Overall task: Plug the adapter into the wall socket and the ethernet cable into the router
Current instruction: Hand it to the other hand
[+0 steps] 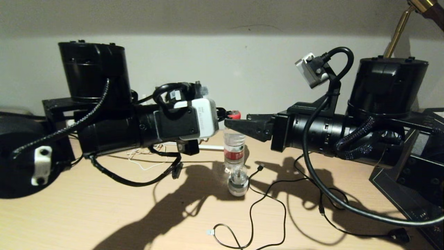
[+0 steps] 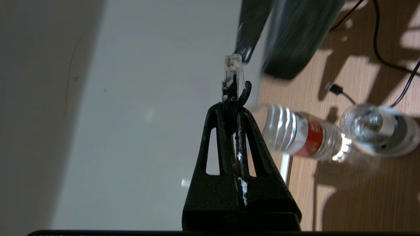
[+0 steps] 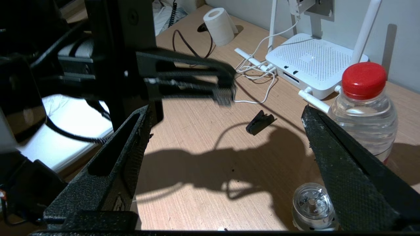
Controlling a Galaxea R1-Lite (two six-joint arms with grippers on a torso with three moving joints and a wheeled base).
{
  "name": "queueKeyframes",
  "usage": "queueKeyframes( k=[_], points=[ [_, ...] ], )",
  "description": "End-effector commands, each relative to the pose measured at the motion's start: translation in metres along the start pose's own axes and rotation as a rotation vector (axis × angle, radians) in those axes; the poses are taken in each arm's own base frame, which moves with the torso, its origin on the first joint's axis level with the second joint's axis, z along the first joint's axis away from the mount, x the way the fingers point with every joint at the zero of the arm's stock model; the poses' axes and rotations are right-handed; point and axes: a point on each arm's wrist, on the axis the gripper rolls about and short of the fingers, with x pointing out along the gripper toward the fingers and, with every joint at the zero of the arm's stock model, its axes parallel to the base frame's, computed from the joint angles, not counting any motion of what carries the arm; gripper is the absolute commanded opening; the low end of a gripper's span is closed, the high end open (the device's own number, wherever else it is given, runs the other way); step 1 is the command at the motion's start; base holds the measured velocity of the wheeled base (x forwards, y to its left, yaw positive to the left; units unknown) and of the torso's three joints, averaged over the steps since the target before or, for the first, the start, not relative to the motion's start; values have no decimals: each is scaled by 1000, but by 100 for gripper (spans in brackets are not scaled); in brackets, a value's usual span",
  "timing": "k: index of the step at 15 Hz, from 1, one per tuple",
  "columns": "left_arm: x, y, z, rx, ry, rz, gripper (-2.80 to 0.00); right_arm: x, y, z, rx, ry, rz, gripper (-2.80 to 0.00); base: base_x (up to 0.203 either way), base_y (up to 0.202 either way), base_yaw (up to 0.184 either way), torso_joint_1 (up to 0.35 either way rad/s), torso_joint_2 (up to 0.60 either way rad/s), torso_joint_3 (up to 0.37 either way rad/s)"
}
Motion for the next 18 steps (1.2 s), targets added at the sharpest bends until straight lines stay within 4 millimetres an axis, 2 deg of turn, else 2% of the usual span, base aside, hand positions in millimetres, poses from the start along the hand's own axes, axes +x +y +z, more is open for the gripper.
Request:
queueKeyframes(
  k=[1,3,18],
  points=[
    [12,-5,2,7,-17,-17,-280,-4,2,5,-8,-25,-15,0,0,0,0,0,0,0],
    [13,-6,3,8,-21,-14,-280,-4,0,5,-12,-43,-86,0,0,0,0,0,0,0],
    [16,-5,2,40,-21,-2,-280,-6,1,4,-10,-32,-101,0,0,0,0,0,0,0]
  ],
)
